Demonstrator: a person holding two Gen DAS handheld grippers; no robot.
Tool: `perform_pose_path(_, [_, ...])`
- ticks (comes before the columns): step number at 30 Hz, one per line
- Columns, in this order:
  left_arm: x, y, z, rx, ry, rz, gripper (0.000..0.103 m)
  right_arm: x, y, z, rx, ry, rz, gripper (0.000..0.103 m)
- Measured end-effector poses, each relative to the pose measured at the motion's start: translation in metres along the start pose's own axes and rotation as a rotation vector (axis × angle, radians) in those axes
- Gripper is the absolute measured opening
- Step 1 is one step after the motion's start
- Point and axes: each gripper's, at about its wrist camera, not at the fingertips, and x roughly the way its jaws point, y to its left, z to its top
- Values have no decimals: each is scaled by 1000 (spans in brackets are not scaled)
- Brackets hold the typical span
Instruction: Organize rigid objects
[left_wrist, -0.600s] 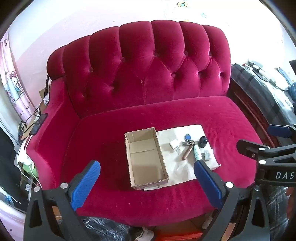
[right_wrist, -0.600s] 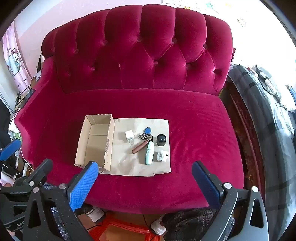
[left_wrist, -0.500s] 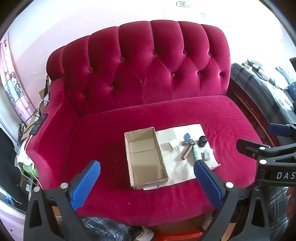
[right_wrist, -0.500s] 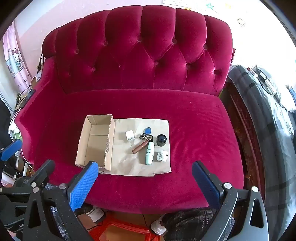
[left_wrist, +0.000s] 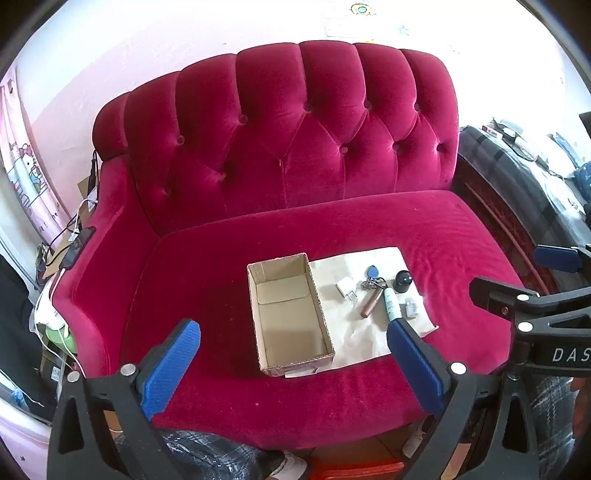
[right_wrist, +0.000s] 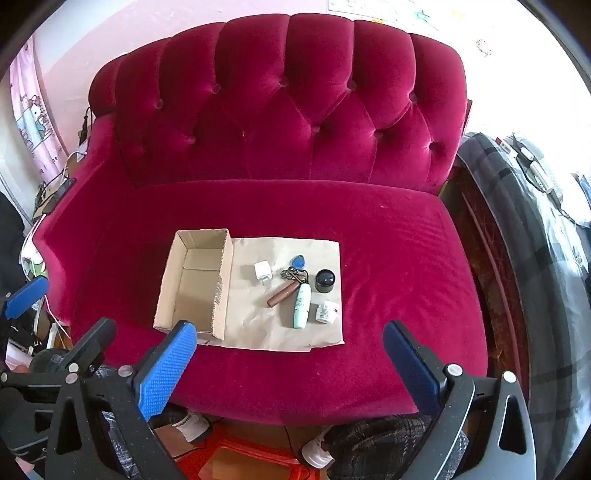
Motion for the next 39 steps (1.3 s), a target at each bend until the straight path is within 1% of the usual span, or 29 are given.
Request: perform_pose_path(39, [15,0,-4,-20,26,-10,103,9,3,5,-13,1,-4,103])
